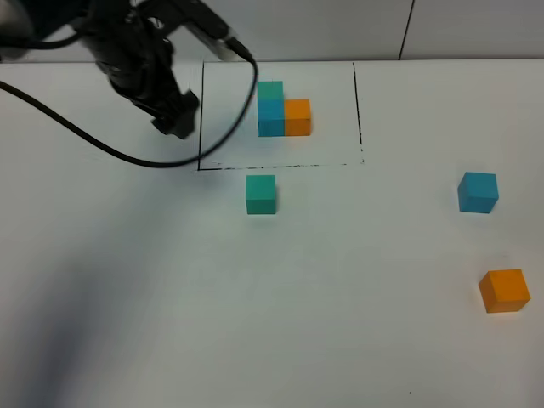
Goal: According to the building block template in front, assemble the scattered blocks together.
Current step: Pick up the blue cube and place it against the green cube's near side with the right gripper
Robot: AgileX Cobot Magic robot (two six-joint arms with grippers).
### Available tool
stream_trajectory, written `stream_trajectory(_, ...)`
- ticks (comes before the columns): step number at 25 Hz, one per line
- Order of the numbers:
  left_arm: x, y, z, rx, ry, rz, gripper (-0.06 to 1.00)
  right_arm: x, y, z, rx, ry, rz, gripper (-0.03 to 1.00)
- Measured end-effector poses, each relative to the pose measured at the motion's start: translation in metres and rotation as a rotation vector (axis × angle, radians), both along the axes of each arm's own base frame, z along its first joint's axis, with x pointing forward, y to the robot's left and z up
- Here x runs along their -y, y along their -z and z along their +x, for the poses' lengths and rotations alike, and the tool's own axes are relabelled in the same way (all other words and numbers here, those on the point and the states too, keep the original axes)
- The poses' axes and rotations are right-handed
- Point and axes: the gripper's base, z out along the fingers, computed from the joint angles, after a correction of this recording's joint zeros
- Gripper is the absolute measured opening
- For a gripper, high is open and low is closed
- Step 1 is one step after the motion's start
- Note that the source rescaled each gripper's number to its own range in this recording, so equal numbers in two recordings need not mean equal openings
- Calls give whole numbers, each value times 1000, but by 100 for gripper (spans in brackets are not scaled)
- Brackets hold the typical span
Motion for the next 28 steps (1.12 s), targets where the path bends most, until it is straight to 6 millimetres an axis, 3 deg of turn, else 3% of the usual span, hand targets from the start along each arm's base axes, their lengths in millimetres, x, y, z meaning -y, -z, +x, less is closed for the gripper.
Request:
stream_trajectory(5, -87, -24, -27, 55, -272, -29, 78, 0, 0, 0, 0, 0, 0, 75)
stream_trajectory(9, -125, -55, -77, 202, -435, -74, 78, 0, 0, 0, 0, 0, 0, 75)
stream_trajectory(14, -128, -94, -158, 353, -535, -155, 78, 0, 0, 0, 0, 0, 0, 75)
stream_trajectory(17, -127, -107, -201, 384, -602, -206, 78, 0, 0, 0, 0, 0, 0, 75)
stream_trajectory(22, -126, -108, -263, 402, -690, -251, 78, 0, 0, 0, 0, 0, 0, 75)
stream_trajectory(28, -128, -89, -321, 441, -750, -274, 78, 0, 0, 0, 0, -2, 3, 75)
